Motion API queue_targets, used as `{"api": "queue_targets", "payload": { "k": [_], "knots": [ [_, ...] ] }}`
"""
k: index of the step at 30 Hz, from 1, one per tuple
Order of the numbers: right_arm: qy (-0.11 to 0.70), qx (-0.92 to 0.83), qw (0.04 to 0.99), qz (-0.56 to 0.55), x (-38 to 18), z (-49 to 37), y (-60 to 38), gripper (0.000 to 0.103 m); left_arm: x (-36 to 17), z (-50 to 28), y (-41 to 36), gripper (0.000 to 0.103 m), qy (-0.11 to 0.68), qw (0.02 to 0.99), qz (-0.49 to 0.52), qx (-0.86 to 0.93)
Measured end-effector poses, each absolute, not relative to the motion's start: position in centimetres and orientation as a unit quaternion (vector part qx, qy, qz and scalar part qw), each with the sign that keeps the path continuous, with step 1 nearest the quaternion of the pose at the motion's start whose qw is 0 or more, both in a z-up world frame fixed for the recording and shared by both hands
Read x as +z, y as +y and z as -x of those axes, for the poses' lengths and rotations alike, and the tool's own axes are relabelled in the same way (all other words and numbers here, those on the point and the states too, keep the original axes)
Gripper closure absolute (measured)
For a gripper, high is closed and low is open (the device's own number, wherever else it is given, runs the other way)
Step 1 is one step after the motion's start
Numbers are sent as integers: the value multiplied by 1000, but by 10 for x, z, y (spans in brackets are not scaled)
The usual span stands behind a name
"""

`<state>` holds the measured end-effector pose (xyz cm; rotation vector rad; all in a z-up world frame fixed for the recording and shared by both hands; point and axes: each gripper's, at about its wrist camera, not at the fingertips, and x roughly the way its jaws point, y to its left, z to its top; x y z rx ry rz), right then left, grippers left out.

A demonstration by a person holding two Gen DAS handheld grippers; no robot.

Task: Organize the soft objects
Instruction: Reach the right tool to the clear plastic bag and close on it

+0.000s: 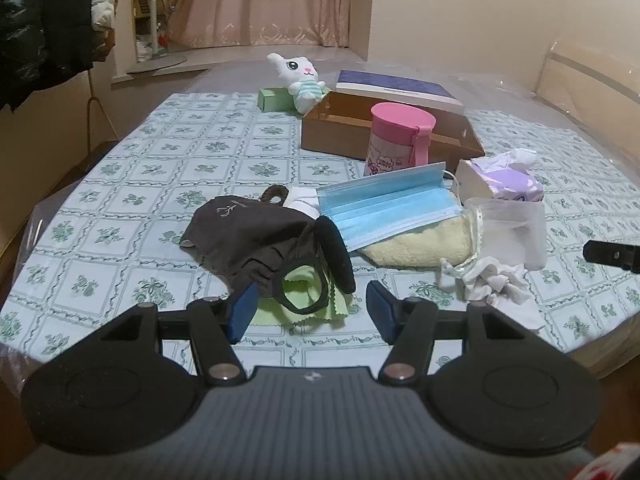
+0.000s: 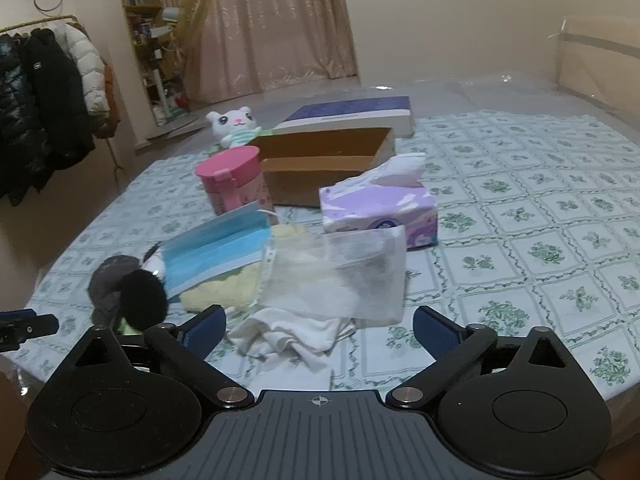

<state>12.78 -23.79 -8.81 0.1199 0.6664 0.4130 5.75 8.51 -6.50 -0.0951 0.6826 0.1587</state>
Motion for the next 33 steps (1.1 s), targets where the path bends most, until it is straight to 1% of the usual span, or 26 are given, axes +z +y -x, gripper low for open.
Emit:
{"api": "queue_targets", "payload": {
  "k": [6,8,13,21,23,27,30,32,33],
  "knots": [
    [330,179,925,-63,-95,-135,-237,9,-78,-78,87,47,333,941,38,49],
    [331,178,924,-66,-97,-137,-238,10,-83,-87,86,51,332,942,36,41],
    [339,173,922,-67,-105,-147,-239,11,-94,-110,82,52,332,942,41,37],
    [351,172,917,-79,-125,-173,-245,11,-116,-145,82,58,347,935,40,52],
    [351,173,916,-84,-128,-180,-247,11,-120,-152,82,63,352,934,40,56],
    [347,176,917,-89,-132,-193,-250,11,-125,-163,80,65,358,931,35,63],
    [345,178,917,-92,-134,-201,-252,11,-126,-169,78,71,361,929,36,64],
    [343,178,917,-95,-136,-206,-254,11,-126,-172,76,80,363,929,35,63],
    [343,179,917,-97,-137,-208,-254,11,-127,-173,75,82,365,928,34,62]
  ]
}}
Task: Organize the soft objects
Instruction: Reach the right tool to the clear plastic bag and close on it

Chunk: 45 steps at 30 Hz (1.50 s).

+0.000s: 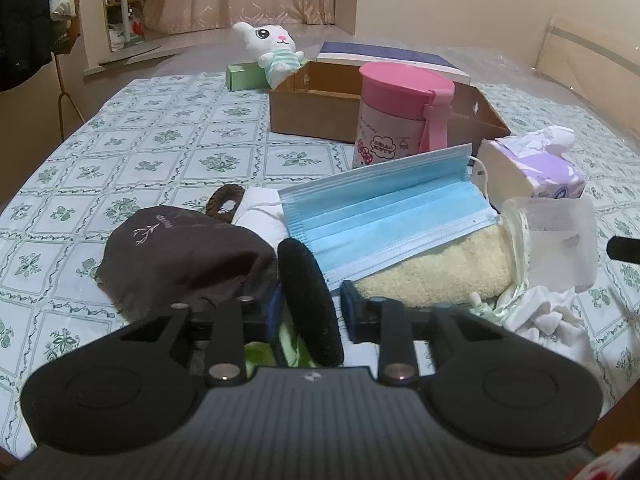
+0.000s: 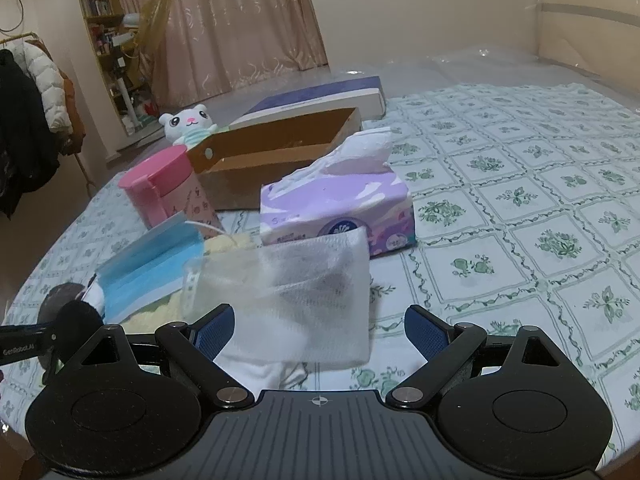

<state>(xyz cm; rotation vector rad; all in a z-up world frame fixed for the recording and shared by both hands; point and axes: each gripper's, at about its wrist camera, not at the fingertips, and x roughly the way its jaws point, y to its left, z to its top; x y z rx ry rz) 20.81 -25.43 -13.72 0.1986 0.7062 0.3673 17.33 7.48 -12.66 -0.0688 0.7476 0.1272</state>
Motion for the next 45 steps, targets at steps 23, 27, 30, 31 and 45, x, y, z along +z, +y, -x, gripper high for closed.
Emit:
{"api": "queue_targets", "payload": {
  "k": [23,27,30,31,45],
  "knots": [
    [338,180,917,-112,-160,-246,-267,11,-94,-172,65,92,334,941,25,54],
    [342,199,909,-129,-167,-255,-269,19,-94,-177,67,92,337,939,29,52],
    [349,213,903,-131,-171,-260,-266,31,-95,-179,65,92,340,938,27,53],
    [352,218,901,-130,-172,-261,-265,38,-96,-180,65,92,342,938,28,53],
    [329,241,909,-88,-153,-254,-259,92,-96,-184,62,92,345,936,21,58]
  ]
}}
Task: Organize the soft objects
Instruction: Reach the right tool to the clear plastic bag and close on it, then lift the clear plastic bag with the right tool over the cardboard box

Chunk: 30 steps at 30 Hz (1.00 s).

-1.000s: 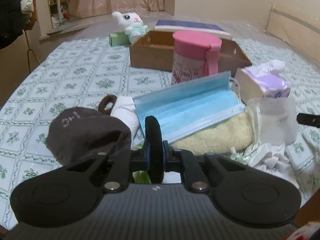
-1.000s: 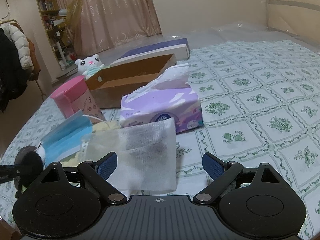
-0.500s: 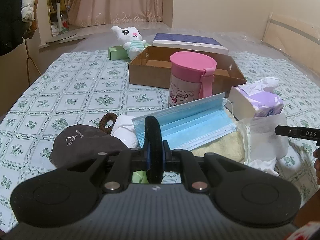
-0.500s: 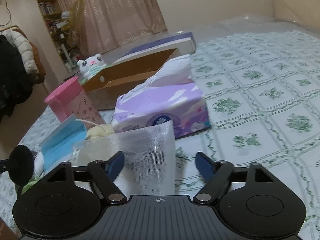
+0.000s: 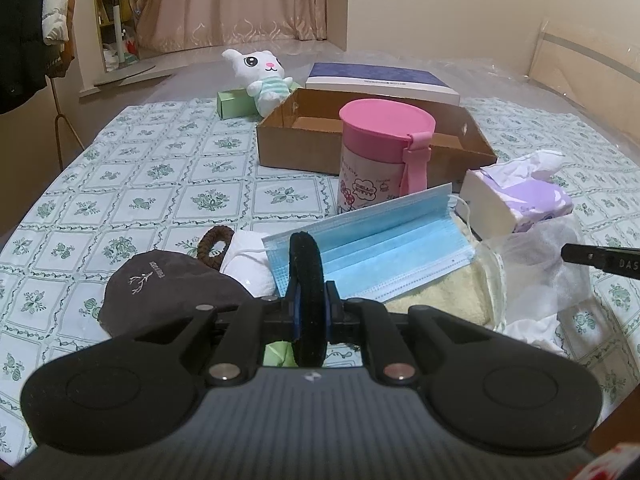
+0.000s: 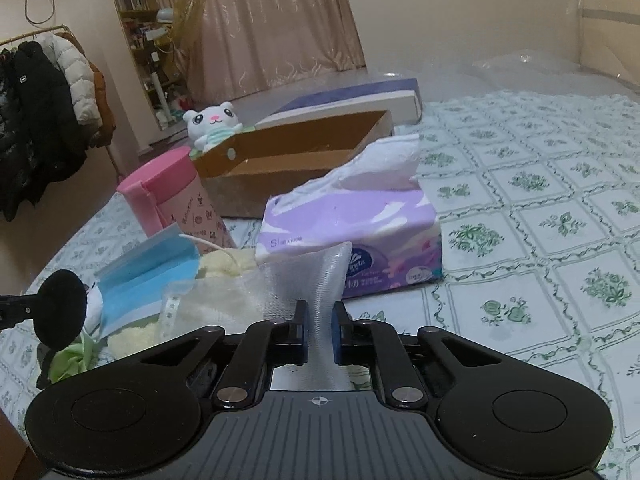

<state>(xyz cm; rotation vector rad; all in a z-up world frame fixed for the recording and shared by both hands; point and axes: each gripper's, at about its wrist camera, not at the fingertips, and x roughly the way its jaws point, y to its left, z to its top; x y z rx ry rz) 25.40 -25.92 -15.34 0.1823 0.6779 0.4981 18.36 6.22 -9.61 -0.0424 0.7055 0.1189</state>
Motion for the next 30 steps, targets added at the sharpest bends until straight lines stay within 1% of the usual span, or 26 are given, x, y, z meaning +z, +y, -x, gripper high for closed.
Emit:
{"api": "queue_targets", "payload": {
  "k": [10,19,25,30],
  "knots": [
    [299,239,920,-82,-128,-239,-270,94,-87,-174,66,92,334,940,22,63],
    [270,247,927,-86,-86,-223,-295,94,-76,-163,76,92,324,943,22,67],
    [245,261,928,-104,-52,-227,-301,95,-63,-164,92,92,315,946,17,73],
    [241,259,928,-119,-32,-243,-294,95,-50,-176,102,92,305,949,11,71]
  ]
}}
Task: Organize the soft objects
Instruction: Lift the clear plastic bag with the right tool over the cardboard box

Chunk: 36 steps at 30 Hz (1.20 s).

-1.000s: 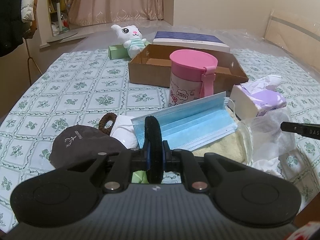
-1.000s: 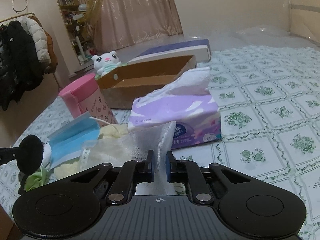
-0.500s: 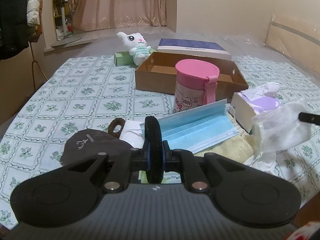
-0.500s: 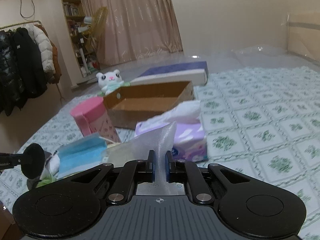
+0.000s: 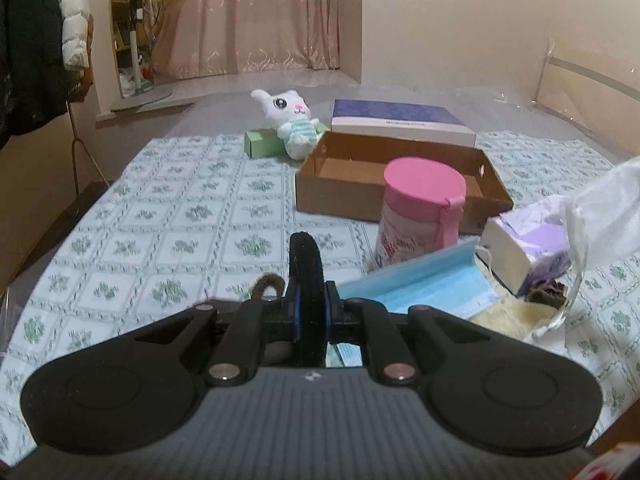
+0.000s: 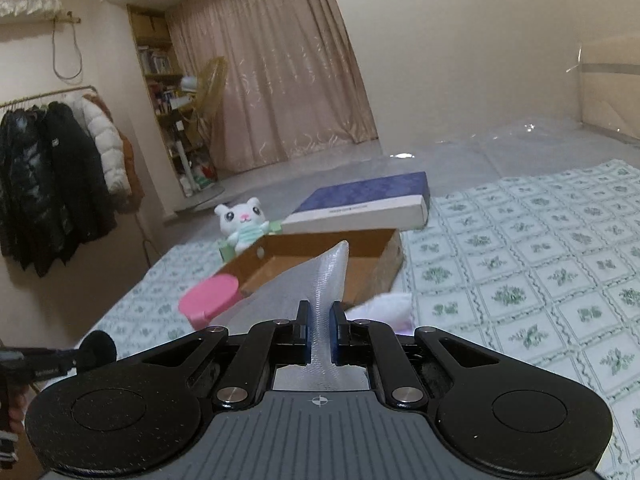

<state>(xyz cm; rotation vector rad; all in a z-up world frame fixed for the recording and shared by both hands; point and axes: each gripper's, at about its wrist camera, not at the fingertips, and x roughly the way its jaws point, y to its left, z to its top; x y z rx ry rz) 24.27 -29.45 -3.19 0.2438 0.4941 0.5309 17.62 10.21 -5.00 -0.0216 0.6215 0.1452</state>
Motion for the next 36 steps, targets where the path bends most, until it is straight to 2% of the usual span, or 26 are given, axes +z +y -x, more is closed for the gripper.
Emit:
{"api": "queue_targets", "payload": {
  "k": [7,17,26,36],
  "knots": [
    [241,222,936,-128,-19,-288,-268,95,-39,-212,106,92,295,954,-3,54],
    [205,190,948,-152,1,-380,-230,95,-24,-308,126,92,285,958,-2,35],
    [265,177,927,-197,-41,-468,-190,95,-24,-415,131,92,290,957,5,-9],
    [303,167,914,-212,-81,-514,-165,95,-63,-507,113,92,331,942,17,-58]
  ]
}}
